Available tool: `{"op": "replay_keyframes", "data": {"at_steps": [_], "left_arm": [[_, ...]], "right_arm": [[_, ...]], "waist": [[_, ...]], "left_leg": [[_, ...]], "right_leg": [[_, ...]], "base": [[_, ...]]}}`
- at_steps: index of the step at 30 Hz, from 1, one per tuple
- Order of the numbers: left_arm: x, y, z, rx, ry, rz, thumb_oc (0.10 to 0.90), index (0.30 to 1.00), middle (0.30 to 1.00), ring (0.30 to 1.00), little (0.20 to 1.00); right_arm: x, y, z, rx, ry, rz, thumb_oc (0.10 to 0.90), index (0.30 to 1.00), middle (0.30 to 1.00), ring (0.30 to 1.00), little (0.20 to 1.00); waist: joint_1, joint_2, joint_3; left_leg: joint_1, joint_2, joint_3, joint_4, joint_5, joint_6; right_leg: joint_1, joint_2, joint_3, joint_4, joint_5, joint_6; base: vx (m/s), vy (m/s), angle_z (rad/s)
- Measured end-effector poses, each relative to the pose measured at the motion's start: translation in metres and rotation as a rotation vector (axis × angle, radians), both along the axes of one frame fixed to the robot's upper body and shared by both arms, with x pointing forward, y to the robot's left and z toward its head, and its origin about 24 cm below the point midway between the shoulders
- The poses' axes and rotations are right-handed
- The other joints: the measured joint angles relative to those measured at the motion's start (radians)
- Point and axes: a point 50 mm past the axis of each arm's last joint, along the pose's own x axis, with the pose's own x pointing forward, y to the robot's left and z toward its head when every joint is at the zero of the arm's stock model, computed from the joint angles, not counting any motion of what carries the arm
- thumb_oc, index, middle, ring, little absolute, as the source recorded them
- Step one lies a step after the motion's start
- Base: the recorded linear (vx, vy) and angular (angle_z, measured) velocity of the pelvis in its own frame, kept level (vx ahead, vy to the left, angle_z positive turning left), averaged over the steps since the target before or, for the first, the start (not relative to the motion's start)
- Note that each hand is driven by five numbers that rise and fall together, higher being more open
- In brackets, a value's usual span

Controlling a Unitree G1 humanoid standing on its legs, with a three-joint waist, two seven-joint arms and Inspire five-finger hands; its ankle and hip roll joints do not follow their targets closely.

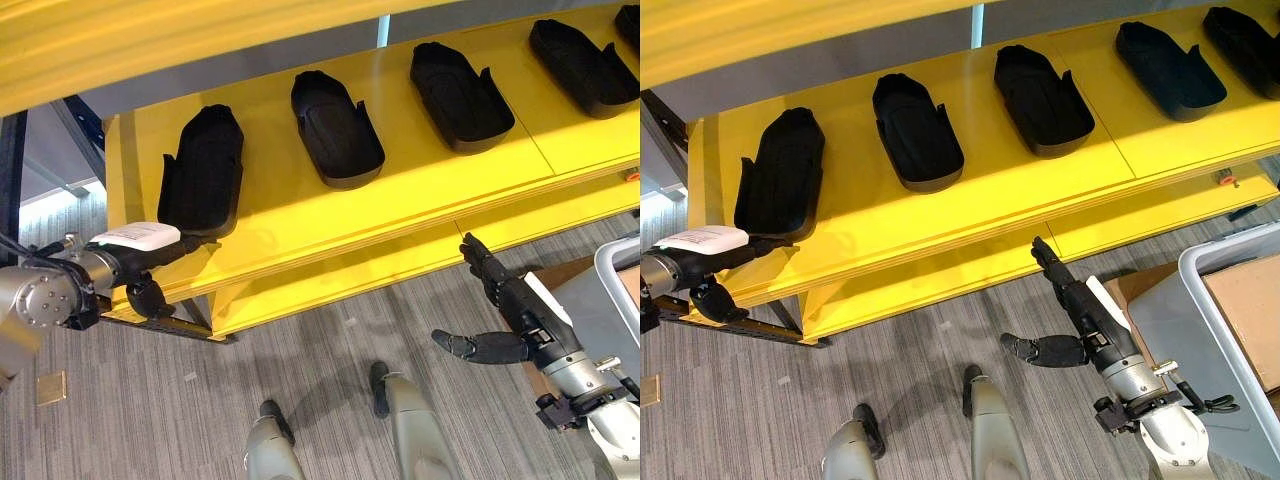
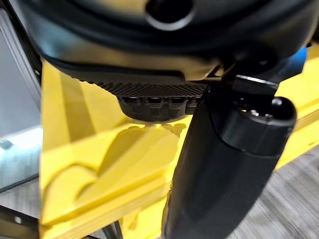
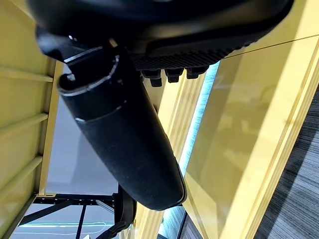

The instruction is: Move parts from the plastic box to the shelf.

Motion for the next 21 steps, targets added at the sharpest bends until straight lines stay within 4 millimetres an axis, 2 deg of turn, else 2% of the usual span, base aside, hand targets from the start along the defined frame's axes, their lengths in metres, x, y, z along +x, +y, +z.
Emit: {"op": "replay_keyframes", "data": {"at_steps": [7, 13, 21], "left_arm": [[0.001, 0.010, -0.003, 0.016, 0.016, 0.049, 0.900, 1.000, 1.000, 1.000, 1.000], [0.001, 0.019, -0.014, 0.046, 0.061, 0.091, 0.900, 1.000, 1.000, 1.000, 1.000], [0.006, 0.018, -0.008, 0.065, 0.040, 0.095, 0.900, 1.000, 1.000, 1.000, 1.000]], "right_arm": [[0.000, 0.000, 0.000, 0.000, 0.001, 0.000, 0.900, 1.000, 1.000, 1.000, 1.000], [0.000, 0.000, -0.001, 0.000, 0.006, -0.001, 0.900, 1.000, 1.000, 1.000, 1.000], [0.000, 0.000, -0.001, 0.000, 0.009, -0.002, 0.900, 1.000, 1.000, 1.000, 1.000]], "waist": [[-0.013, 0.000, 0.000], [-0.020, 0.000, 0.000], [-0.020, 0.000, 0.000]], "left_leg": [[-0.002, 0.001, 0.001, 0.002, -0.001, 0.001], [-0.005, 0.002, 0.010, 0.003, -0.002, 0.001], [-0.012, 0.002, 0.008, 0.008, -0.002, 0.001]], "right_leg": [[-0.003, 0.000, 0.001, 0.001, 0.000, 0.000], [-0.012, 0.001, 0.005, 0.006, 0.000, -0.001], [-0.016, 0.000, 0.005, 0.008, 0.000, -0.001]], "base": [[0.00, 0.000, 0.00], [0.00, 0.000, -0.01], [0.00, 0.000, 0.00]]}}
